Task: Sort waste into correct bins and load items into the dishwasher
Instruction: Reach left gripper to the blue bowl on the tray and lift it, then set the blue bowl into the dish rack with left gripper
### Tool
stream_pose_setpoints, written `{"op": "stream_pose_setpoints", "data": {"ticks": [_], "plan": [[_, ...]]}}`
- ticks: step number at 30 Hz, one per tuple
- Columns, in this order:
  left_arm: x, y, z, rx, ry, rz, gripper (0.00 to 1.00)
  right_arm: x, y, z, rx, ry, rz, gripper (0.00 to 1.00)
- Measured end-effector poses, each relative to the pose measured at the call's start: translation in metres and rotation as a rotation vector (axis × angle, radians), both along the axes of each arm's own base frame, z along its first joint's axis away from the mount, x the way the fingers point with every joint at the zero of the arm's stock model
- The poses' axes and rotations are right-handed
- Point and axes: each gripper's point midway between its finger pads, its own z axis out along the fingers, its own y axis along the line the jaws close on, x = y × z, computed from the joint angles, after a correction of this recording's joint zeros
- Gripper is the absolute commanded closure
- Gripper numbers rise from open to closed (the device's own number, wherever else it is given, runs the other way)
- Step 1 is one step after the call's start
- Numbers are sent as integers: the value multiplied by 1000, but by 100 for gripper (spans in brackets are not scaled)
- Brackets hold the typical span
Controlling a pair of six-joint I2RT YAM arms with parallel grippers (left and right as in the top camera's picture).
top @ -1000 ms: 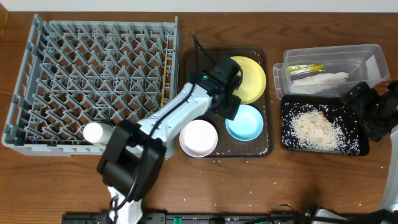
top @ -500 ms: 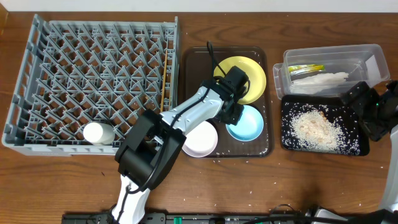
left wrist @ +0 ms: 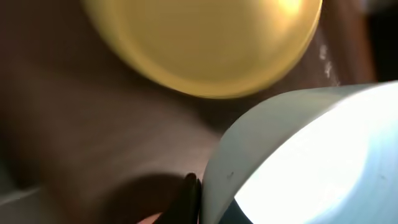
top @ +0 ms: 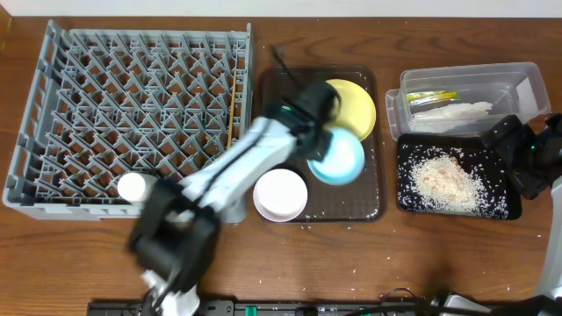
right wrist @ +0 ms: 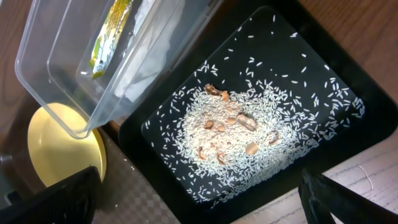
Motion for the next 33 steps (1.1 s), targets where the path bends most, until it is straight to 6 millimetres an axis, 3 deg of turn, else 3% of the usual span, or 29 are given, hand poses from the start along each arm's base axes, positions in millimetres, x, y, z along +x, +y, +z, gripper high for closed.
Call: {"op": "stream_pose_setpoints", "data": {"ticks": [2, 3, 5, 10, 13, 16, 23, 33], "plan": [[9, 30, 42, 36, -112, 65, 93, 0, 0, 0, 0, 0, 0, 1], [14, 58, 72, 79, -198, 122, 92, 0, 0, 0, 0, 0, 0, 1], [17, 92, 94, 169, -265, 190, 93, 0, 0, 0, 0, 0, 0, 1], [19, 192, 111, 529, -331, 383, 93, 0, 0, 0, 0, 0, 0, 1], [21, 234, 120, 722, -376, 476, 93, 0, 0, 0, 0, -1, 0, 1], [19, 261, 122, 892, -408, 532, 93, 0, 0, 0, 1, 0, 0, 1], [28, 285, 108, 1165, -497, 615, 93, 0, 0, 0, 1, -1, 0, 1], [41, 287, 84, 1389, -512, 587, 93, 0, 0, 0, 2, -1, 1, 1]]}}
